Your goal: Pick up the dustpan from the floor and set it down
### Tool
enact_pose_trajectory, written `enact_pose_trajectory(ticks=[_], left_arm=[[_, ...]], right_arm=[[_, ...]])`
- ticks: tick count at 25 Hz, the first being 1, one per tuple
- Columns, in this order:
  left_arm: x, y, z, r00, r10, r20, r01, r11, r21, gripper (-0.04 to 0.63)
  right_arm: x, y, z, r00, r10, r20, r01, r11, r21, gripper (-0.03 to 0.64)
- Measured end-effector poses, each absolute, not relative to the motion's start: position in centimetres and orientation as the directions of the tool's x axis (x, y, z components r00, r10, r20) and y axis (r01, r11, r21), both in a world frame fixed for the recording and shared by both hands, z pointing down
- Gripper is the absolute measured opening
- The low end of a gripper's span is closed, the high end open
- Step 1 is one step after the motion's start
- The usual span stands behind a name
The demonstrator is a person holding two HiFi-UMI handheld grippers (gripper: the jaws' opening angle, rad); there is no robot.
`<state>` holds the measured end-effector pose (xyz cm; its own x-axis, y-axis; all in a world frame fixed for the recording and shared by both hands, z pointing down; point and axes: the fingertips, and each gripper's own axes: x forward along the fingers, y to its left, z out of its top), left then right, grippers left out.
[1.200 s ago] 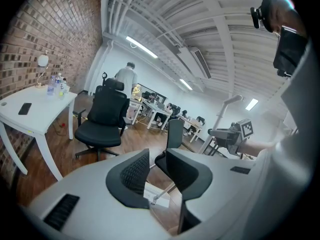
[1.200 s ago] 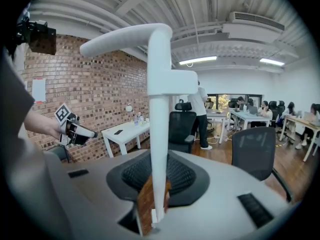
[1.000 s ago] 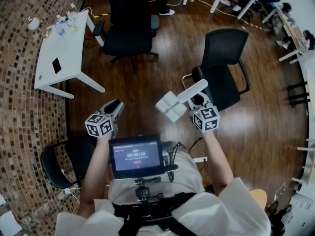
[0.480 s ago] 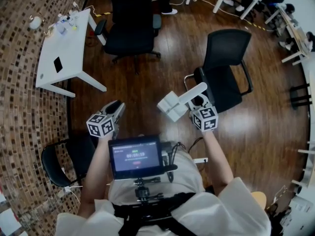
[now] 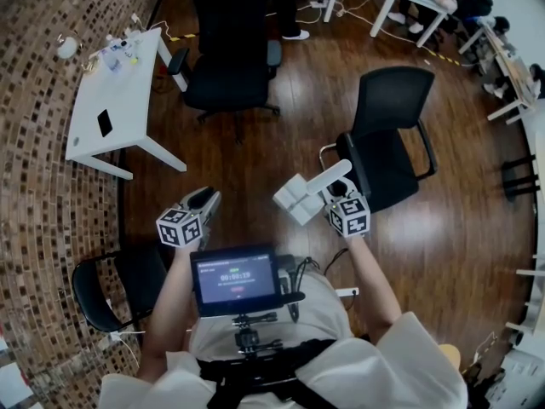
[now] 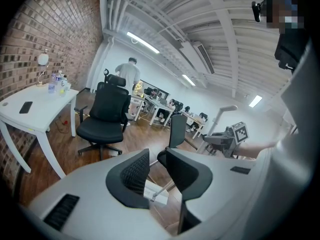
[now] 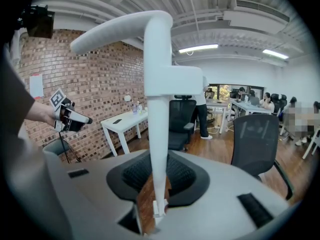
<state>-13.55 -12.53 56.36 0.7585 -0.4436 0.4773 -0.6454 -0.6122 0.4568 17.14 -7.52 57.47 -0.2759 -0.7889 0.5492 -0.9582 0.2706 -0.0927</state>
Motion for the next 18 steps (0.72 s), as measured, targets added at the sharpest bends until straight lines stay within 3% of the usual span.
enact_pose_trajectory(ticks=[18], left_arm=[[-13.4, -12.2, 58.3, 0.746, -0.416, 0.52, -0.652, -0.615, 0.444, 0.095]], right_arm=[[16.4, -8.1, 61.7, -0.284, -0.755, 0.591, -0.955, 0.278, -0.103, 0.101]])
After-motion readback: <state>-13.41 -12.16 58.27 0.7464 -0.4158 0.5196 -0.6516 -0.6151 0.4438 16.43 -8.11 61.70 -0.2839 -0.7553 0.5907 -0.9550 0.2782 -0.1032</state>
